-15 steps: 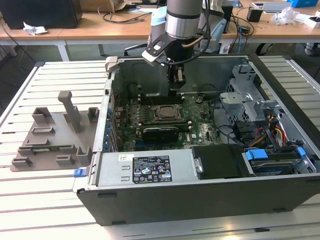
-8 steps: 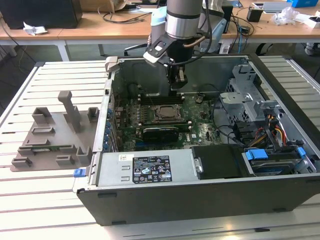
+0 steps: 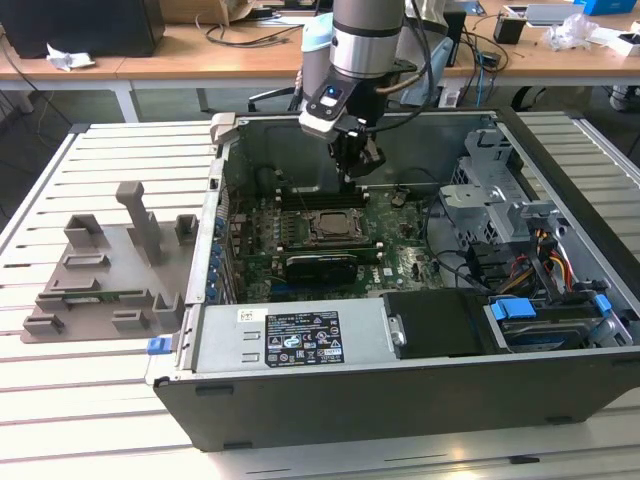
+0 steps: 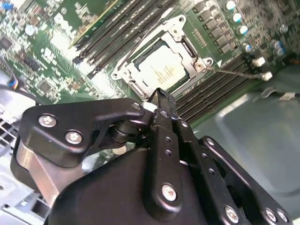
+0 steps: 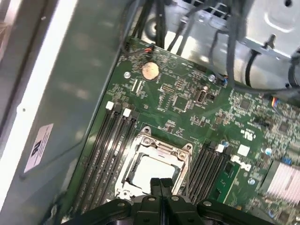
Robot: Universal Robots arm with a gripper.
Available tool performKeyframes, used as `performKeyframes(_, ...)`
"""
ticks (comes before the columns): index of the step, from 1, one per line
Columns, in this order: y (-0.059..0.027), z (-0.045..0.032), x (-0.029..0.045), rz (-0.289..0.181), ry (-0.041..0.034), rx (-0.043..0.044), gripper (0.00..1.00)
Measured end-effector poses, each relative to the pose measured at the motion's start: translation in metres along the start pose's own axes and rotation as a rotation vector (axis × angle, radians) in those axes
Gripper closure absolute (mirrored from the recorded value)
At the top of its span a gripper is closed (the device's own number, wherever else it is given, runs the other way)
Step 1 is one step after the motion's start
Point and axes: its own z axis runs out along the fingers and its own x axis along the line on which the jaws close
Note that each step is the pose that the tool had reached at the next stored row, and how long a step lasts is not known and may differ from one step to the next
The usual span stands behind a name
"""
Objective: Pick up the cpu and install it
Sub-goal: 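Install the first cpu locking lever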
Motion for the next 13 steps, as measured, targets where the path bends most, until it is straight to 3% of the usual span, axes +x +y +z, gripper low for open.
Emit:
performKeyframes(2, 0.0000, 0.0000, 0.0000, -0.045, -0.0029, -0.0011, 0.89)
performKeyframes(3, 0.0000, 0.0000, 0.0000, -0.113, -0.0073, -0.0029, 0.89)
performKeyframes(5, 0.0000, 0.0000, 0.0000, -0.184, -0.0120, -0.0047, 0.89)
performKeyframes(13, 0.0000, 0.0000, 0.0000, -0.301, -0.0197, -0.0077, 0.89)
